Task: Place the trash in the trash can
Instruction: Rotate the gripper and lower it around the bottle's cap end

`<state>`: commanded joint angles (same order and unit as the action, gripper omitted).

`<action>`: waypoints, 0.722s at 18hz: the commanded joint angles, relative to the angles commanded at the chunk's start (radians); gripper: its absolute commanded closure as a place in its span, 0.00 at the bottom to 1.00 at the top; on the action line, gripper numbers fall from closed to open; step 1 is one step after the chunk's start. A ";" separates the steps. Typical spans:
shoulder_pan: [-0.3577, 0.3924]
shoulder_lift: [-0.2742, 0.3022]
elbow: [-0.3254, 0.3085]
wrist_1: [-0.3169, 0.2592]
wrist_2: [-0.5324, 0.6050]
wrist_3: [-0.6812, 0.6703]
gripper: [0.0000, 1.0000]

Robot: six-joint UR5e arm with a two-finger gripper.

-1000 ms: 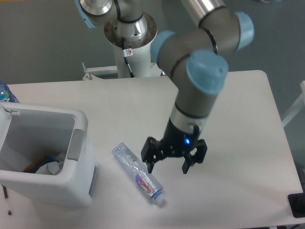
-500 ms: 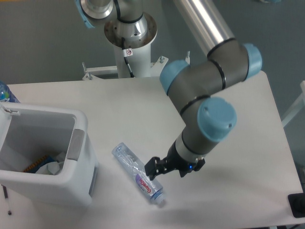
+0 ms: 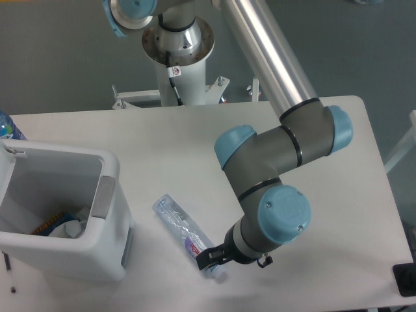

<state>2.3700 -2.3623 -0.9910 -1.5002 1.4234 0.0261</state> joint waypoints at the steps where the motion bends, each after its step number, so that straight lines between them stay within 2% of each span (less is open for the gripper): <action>1: -0.003 -0.002 0.000 0.000 0.006 -0.005 0.00; 6: -0.032 -0.023 -0.006 0.002 0.066 -0.031 0.00; 13: -0.043 -0.038 -0.011 0.003 0.084 -0.066 0.00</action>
<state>2.3271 -2.4007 -1.0017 -1.4972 1.5078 -0.0398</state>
